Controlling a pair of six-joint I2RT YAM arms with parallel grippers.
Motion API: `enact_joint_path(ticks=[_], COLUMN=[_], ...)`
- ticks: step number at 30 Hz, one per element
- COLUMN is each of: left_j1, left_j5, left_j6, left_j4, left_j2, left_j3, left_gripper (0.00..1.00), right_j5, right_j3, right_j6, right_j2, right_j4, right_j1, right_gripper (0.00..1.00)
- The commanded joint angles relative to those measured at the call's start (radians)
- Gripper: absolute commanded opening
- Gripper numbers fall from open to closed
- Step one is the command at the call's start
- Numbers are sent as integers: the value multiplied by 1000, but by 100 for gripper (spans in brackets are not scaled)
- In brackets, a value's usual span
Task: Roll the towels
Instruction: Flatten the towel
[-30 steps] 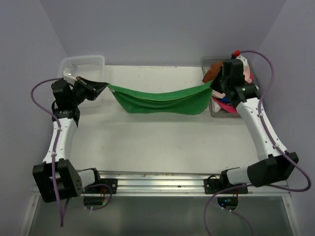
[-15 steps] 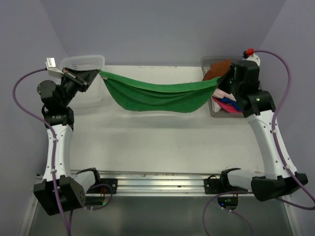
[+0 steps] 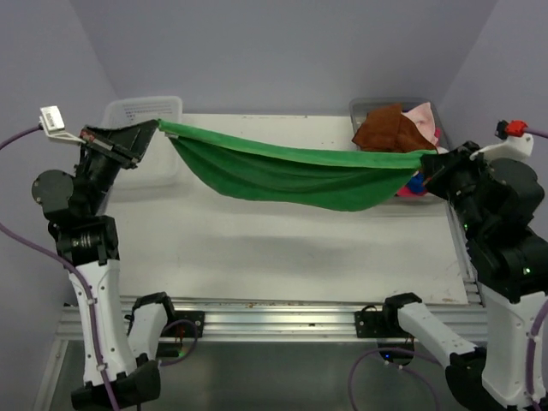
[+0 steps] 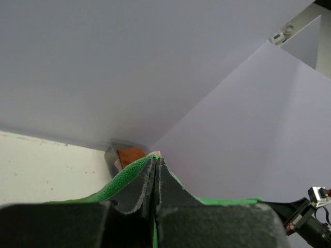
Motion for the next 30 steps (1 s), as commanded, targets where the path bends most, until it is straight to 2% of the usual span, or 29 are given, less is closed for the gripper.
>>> enact_joint_path(ticks=[1, 7, 12, 17, 20, 24, 27, 28, 30], left_j1=[10, 9, -6, -101, -117, -128, -128, -128, -128], left_j5=[-79, -207, -289, -475, -566, -624, -626, -623, -614], left_j6=[63, 180, 243, 284, 292, 269, 249, 249, 244], left_j4=[-84, -322, -484, -649, -724, -724, -635, -558, -459], left_j2=[-85, -191, -263, -354, -382, -404, -390, -379, -312], left_j3=[126, 247, 362, 398, 386, 193, -119, -180, -330], left_gripper=[0, 0, 0, 0, 0, 0, 0, 0, 0], right_j5=[47, 92, 64, -74, -121, -143, -154, -142, -134], right_j3=[111, 193, 234, 138, -9, -298, -481, -514, -559], right_j6=[-60, -76, -73, -17, 24, 64, 93, 98, 92], right_j2=[-38, -115, -169, -216, -255, -273, -235, -207, -85], right_j4=[-116, -193, -259, -304, -295, -212, -56, 39, 124], right_j1=[-5, -5, -5, -5, -5, -5, -6, -5, -6], right_gripper=[0, 0, 0, 0, 0, 0, 0, 0, 0])
